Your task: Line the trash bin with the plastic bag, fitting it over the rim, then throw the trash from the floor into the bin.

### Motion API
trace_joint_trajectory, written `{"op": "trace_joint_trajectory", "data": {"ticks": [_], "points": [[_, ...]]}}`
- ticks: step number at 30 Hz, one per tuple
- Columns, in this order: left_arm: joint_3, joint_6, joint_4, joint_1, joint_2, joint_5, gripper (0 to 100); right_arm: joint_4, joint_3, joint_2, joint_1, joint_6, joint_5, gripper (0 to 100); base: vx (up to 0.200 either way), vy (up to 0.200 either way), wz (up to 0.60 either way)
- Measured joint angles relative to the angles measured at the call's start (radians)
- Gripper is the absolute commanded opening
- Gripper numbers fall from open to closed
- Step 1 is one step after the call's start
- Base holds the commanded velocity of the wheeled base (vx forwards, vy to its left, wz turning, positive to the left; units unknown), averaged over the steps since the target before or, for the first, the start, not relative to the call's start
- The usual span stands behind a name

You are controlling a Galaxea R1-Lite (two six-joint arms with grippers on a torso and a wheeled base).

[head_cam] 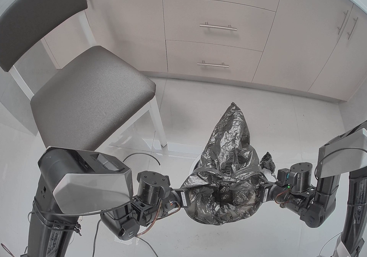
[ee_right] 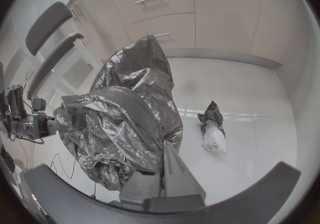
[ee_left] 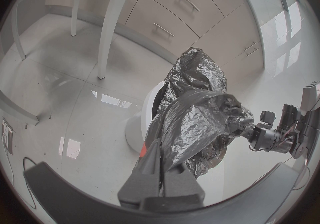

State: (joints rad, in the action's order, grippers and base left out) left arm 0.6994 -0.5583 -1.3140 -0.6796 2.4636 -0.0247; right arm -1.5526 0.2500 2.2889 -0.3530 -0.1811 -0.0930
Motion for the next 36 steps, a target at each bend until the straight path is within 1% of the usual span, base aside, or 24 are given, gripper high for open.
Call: {"op": "trace_joint_trajectory", "data": {"ticks": [1, 4, 8, 12, 14, 18, 21, 27, 31, 36], "points": [[0.001, -0.001, 0.0, 0.001, 0.003, 0.0, 0, 0.0, 0.008, 0.012, 0.006, 0.002, -0.004, 0, 0.0, 0.0, 0.0], [0.006, -0.003, 0.001, 0.003, 0.009, 0.0, 0, 0.0, 0.033, 0.043, 0.025, 0.002, -0.048, 0, 0.0, 0.0, 0.0], [0.015, -0.011, 0.0, 0.007, 0.014, 0.004, 0, -0.001, 0.053, 0.067, 0.043, -0.004, -0.063, 0, 0.0, 0.0, 0.0], [0.028, -0.022, 0.0, 0.011, 0.017, 0.039, 0, 0.0, 0.064, 0.077, 0.049, -0.005, -0.07, 0, 0.0, 0.0, 0.0], [0.041, -0.033, 0.0, 0.012, 0.018, 0.058, 0, -0.001, 0.079, 0.078, 0.05, -0.009, -0.089, 0, 0.0, 0.0, 0.0], [0.064, -0.037, 0.001, 0.012, 0.018, 0.065, 0, -0.001, 0.099, 0.079, 0.043, -0.037, -0.113, 0, 0.0, 0.0, 0.0], [0.083, -0.038, 0.005, 0.01, 0.019, 0.066, 0, 0.0, 0.109, 0.08, 0.039, -0.056, -0.117, 0, 0.0, 0.0, 0.0], [0.131, -0.037, 0.015, 0.011, 0.027, 0.066, 0, 0.0, 0.129, 0.084, 0.036, -0.061, -0.126, 0, 0.0, 0.0, 0.0], [0.143, -0.036, 0.016, 0.008, 0.049, 0.066, 0, 0.0, 0.144, 0.091, 0.036, -0.061, -0.146, 0, 0.0, 0.0, 0.0], [0.146, -0.035, 0.015, 0.011, 0.061, 0.065, 0, 0.0, 0.152, 0.103, 0.041, -0.061, -0.15, 0, 0.0, 0.0, 0.0]]}}
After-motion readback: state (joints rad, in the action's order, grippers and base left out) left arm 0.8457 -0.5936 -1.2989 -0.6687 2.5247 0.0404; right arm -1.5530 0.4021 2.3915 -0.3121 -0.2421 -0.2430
